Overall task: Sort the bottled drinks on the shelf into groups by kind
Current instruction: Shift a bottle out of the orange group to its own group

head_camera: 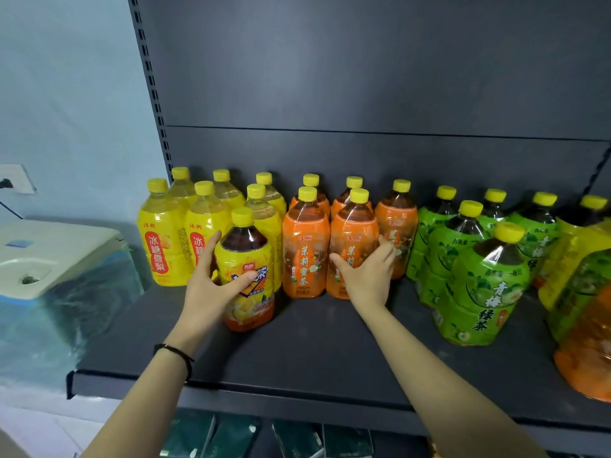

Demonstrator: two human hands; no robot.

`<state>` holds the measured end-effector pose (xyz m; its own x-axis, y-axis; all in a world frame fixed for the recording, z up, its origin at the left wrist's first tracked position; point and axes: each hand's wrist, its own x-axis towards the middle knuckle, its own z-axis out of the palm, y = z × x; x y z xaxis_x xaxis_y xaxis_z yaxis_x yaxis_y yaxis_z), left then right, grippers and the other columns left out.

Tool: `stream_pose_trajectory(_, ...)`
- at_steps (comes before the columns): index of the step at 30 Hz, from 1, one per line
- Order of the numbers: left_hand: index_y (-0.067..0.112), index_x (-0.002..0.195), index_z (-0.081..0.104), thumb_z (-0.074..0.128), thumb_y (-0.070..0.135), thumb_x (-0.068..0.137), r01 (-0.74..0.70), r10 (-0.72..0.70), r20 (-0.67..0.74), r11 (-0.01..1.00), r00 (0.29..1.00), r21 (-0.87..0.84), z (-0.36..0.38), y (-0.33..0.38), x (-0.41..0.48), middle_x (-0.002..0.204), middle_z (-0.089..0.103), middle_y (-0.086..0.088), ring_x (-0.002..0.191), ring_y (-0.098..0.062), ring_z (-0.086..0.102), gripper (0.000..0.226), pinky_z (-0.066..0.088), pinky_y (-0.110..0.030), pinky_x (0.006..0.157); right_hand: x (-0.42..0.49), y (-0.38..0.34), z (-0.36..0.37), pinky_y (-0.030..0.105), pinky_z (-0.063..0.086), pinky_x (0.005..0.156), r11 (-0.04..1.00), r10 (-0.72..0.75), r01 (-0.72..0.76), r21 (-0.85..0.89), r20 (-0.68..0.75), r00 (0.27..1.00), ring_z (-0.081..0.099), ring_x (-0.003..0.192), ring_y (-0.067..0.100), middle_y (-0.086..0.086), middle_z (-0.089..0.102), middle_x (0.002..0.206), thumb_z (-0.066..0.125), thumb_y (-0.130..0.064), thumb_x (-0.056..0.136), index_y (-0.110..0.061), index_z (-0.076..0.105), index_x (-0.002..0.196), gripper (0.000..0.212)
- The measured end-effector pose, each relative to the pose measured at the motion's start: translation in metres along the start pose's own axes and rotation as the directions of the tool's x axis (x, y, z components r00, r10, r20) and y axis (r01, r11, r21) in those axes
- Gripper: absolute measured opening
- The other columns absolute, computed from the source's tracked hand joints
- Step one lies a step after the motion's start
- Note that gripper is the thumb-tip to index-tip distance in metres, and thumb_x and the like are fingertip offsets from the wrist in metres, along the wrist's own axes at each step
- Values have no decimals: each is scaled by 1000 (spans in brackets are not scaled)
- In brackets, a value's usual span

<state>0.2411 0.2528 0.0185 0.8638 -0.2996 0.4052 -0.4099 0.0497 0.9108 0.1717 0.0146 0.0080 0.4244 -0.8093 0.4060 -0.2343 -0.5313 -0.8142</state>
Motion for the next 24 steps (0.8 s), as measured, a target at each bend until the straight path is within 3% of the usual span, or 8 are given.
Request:
stream_pose_trajectory(4,25,146,32,74,5,77,4,-3,75,1000,997,-17,9,6,-8,121,44,28,95,30,49,83,42,2,68,-6,4,-3,44,35,108,995,16,-22,101,62,998,28,140,30,10,26,149,80,-38,72,-14,20,147,99)
stream_pose_trajectory(7,29,146,32,77,14,73,54,-43,147,996,988,-74,14,7,-18,128,50,22,104,16,56,87,49,-7,71,-12,6,-14,37,38,104,978,6,-25,208,89,996,37,135,27,8,31,146,73,-27,82,-16,28,145,78)
stream_pose_trajectory(10,30,139,41,87,27,65,108,-80,195,985,978,-137,20,4,-27,127,58,11,112,-5,61,87,54,-18,76,-29,3,-29,33,43,100,959,-16,-10,284,91,996,47,125,20,1,40,137,68,-33,86,-23,46,133,53)
stream_pose_trajectory(14,35,126,49,88,42,47,127,-79,273,978,959,-163,31,6,-38,115,67,15,107,-9,64,88,56,-25,78,-59,-24,-53,15,46,85,846,-155,-85,526,396,905,55,111,8,-5,54,126,62,-31,90,-32,49,128,40)
stream_pose_trajectory(16,36,132,46,91,46,45,128,-76,333,982,940,-137,35,4,-42,121,65,9,110,-13,64,99,55,-32,84,-68,-33,-62,16,48,87,830,-214,-108,547,491,844,55,113,7,-5,56,126,61,-29,91,-33,52,125,35)
stream_pose_trajectory(19,39,140,31,92,43,42,103,-70,401,993,913,-62,44,2,-55,121,63,19,110,-4,62,116,53,-22,83,-72,-30,-75,26,48,97,850,-226,-89,519,512,829,54,118,11,-8,58,129,66,-30,88,-40,59,114,28)
stream_pose_trajectory(22,42,139,28,93,33,47,74,-59,383,997,922,-24,59,4,-69,111,61,34,104,6,61,113,53,-15,81,-73,-13,-101,20,49,87,867,-225,-57,495,492,841,61,106,6,-14,65,112,67,-21,88,-36,64,103,22)
stream_pose_trajectory(24,43,131,36,95,31,47,83,-73,363,996,929,-12,70,6,-78,106,63,33,99,7,62,104,55,-20,83,-75,7,-125,19,50,81,875,-213,-17,483,418,883,64,97,5,-9,69,104,67,-15,88,-28,67,98,17)
